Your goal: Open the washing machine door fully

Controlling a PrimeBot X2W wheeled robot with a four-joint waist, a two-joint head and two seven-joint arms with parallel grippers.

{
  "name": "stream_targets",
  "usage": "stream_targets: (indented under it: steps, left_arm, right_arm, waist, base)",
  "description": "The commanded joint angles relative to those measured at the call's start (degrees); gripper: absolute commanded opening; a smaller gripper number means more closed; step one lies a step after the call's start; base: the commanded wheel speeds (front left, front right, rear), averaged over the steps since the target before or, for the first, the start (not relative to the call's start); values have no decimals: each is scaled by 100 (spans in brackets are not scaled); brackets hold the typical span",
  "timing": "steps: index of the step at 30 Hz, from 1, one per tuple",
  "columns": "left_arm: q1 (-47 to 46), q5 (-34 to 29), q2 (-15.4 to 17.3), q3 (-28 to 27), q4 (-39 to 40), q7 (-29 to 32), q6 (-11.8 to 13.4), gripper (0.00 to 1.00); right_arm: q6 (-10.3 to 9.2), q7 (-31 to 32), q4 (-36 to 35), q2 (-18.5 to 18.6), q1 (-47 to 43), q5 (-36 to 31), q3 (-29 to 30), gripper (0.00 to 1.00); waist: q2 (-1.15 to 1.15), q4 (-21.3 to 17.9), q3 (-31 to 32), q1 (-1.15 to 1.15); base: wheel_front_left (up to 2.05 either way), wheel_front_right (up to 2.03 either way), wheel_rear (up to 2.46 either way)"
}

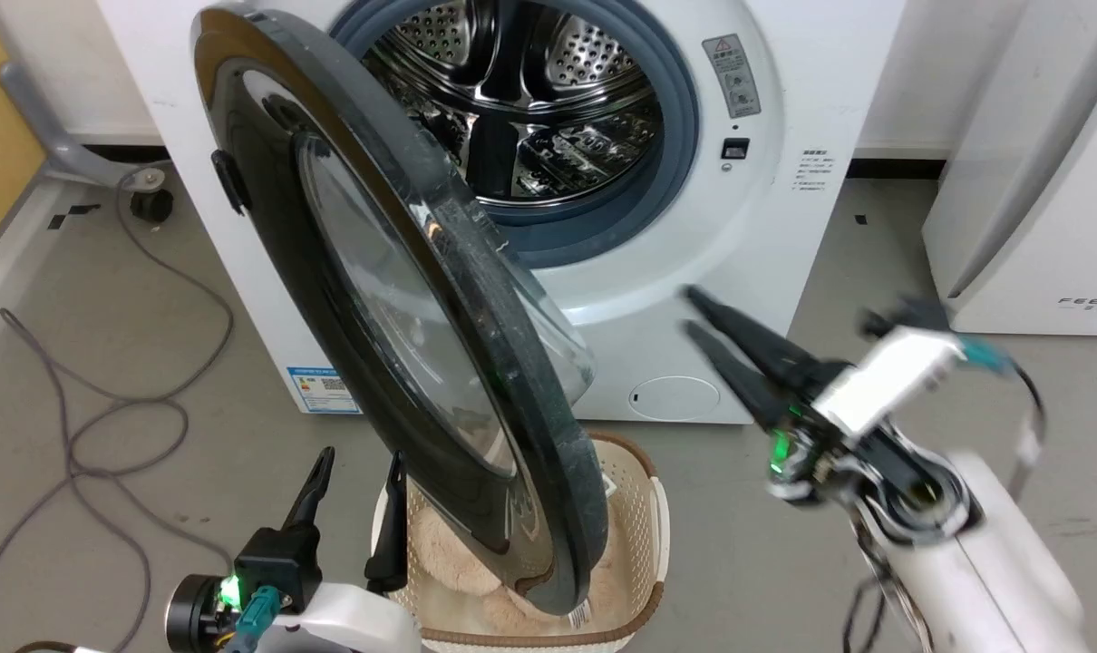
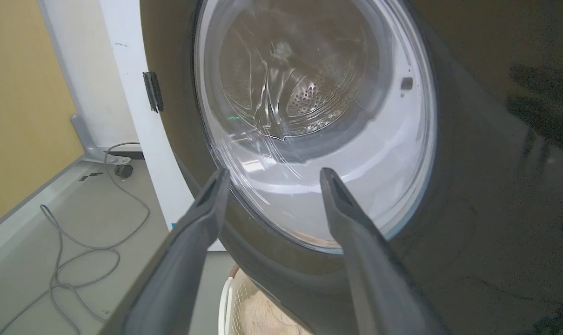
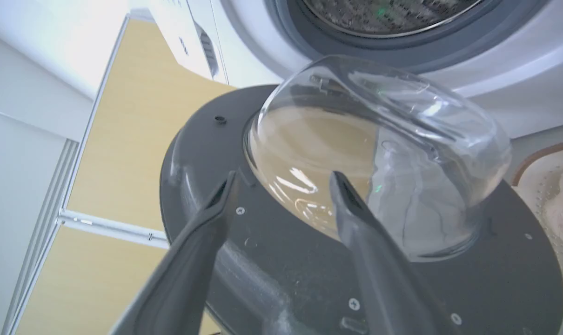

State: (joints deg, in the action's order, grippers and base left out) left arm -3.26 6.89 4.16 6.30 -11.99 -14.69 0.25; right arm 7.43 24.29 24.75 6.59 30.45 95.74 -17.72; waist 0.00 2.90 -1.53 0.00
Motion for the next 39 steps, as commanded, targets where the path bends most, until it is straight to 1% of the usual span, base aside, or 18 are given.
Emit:
stream_targets:
  steps: [1, 8, 12, 14, 15, 16, 17, 19, 22, 24, 29, 34, 37, 39]
  left_arm:
    - [103, 29, -14, -15, -22, -30, -21, 100]
    - [131, 44, -26, -23, -47, -30, -1, 100]
    - [153, 47, -28, -56, -29, -30, 18, 100]
    - [155, 48, -26, -75, -27, -30, 24, 100]
    - [149, 42, -25, -101, -12, -30, 38, 100]
    - [148, 39, -23, -110, -6, -30, 41, 100]
    - [150, 38, -19, -122, 0, -30, 45, 100]
    - [155, 33, -9, -144, 14, -30, 53, 100]
    - [167, 23, 2, -169, 36, -30, 62, 100]
    - [172, 17, 7, -177, 45, -30, 63, 100]
    - [192, 2, 21, -190, 51, -30, 58, 100]
    - [195, -19, 28, -184, 54, -30, 53, 100]
    - [193, -39, 28, -170, 54, -30, 52, 100]
    - [202, -55, 30, -156, 49, -30, 50, 100]
  right_arm:
    - [6, -249, -83, -36, -249, -22, 129, 100]
    - [6, -1804, -625, -22, -1481, -469, 684, 100]
    - [6, -2639, -875, 38, -2033, -964, 869, 100]
    - [6, -3056, -949, 104, -2255, -1343, 930, 100]
    - [6, -3588, -973, 202, -2522, -2005, 1062, 100]
    - [6, -3684, -991, 187, -2588, -2191, 1142, 100]
    - [6, -3759, -1009, 191, -2648, -2428, 1235, 100]
    - [6, -3857, -1029, 240, -2756, -3150, 1448, 100]
    - [6, -3901, -1220, 127, -2889, -4126, 1811, 100]
    - [6, -3908, -1440, -36, -2958, -4607, 2032, 100]
    - [6, -3889, -2064, -219, -3152, -6574, 2423, 100]
    - [6, -3575, -2672, -344, -3367, -8240, 2463, 100]
    - [6, -3428, -2819, -364, -3473, -8913, 2387, 100]
    - [6, -3391, -2809, -367, -3538, -9167, 2323, 100]
  waist:
    - [0, -22, 23, 0]
    - [0, -120, 66, 0]
    - [0, -190, 74, 0]
    - [0, -219, 75, 0]
    - [0, -261, 65, 0]
    - [0, -273, 65, 0]
    - [0, -287, 68, 0]
    - [0, -309, 70, 0]
    - [0, -328, 77, 0]
    - [0, -330, 76, 0]
    - [0, -322, 81, 0]
    - [0, -296, 67, 0]
    - [0, -274, 73, 0]
    - [0, -256, 90, 0]
  base:
    - [0, 0, 0]
    - [0, 0, 0]
    - [0, 0, 0]
    - [0, 0, 0]
    - [0, 0, 0]
    - [0, 0, 0]
    - [0, 0, 0]
    - [0, 0, 0]
    - [0, 0, 0]
    - [0, 0, 0]
    - [0, 0, 0]
    - [0, 0, 0]
    - [0, 0, 0]
    - [0, 0, 0]
